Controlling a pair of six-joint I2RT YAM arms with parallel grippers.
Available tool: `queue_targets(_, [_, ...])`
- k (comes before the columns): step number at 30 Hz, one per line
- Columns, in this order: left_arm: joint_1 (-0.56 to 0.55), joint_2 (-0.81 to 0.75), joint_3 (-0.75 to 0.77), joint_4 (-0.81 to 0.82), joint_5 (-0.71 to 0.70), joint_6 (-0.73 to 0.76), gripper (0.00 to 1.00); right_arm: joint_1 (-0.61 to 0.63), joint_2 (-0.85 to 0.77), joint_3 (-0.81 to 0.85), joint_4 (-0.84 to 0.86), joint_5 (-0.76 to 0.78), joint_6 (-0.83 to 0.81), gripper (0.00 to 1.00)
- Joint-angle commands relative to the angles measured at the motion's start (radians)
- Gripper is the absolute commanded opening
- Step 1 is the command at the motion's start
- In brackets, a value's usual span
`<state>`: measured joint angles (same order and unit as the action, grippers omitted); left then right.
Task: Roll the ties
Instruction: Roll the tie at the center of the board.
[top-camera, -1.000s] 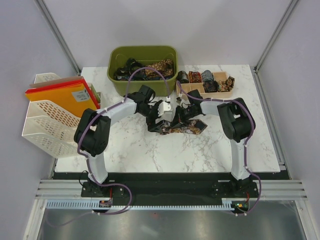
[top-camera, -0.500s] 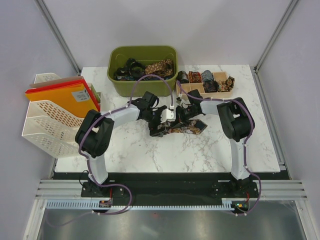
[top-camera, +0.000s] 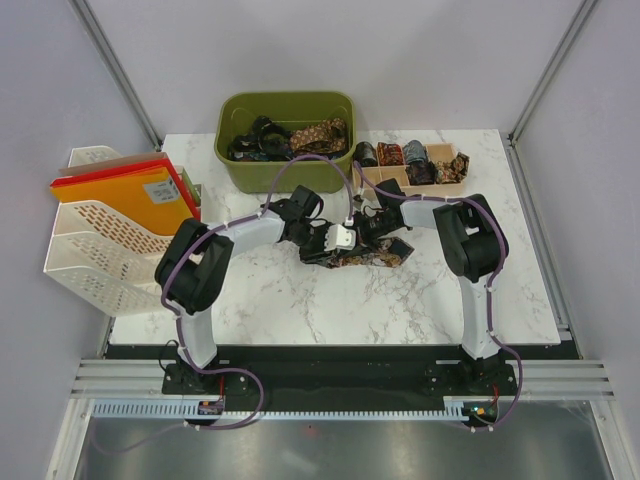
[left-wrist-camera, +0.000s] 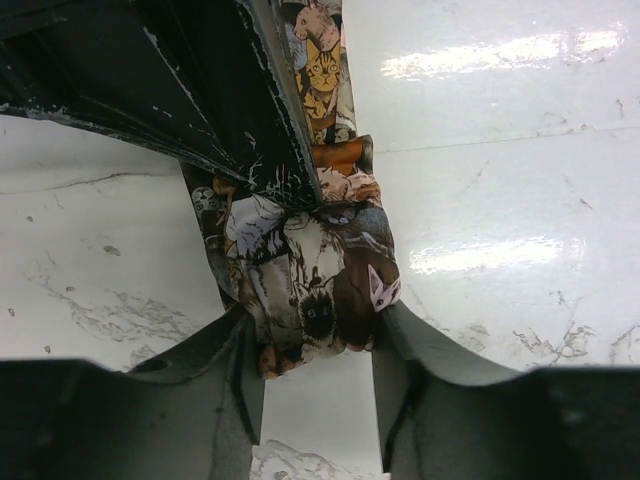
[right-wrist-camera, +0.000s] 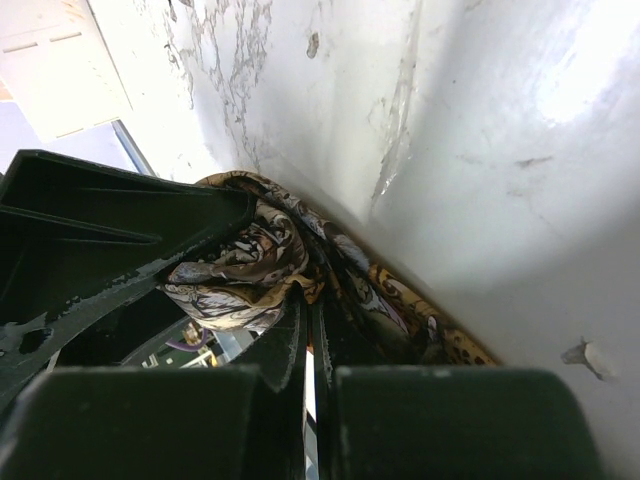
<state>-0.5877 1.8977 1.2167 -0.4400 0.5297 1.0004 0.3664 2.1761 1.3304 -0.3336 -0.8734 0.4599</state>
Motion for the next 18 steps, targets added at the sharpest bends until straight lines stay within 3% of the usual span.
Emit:
queue_targets(1, [-0.004, -0.031, 0.047, -0.068, 0.05, 0.009, 0.38, 0.011, 0.056, -0.042, -0.033, 0.214, -0.067, 0.0])
queue_targets(15, [-0.05, 0.06, 0.23, -0.151, 0.064, -0.138, 0.59, 0.019, 0.096, -0.036, -0.005, 0.203, -0.018, 0.0])
queue_targets(17, [-0.057, 0.072, 0.234, -0.151, 0.066, -0.151, 0.58, 0.019, 0.099, -0.037, 0.001, 0.194, -0.014, 0.0])
queue_targets(18, [-0.06, 0.077, 0.244, -0.151, 0.066, -0.155, 0.53, 0.019, 0.105, -0.039, 0.004, 0.192, -0.007, 0.0])
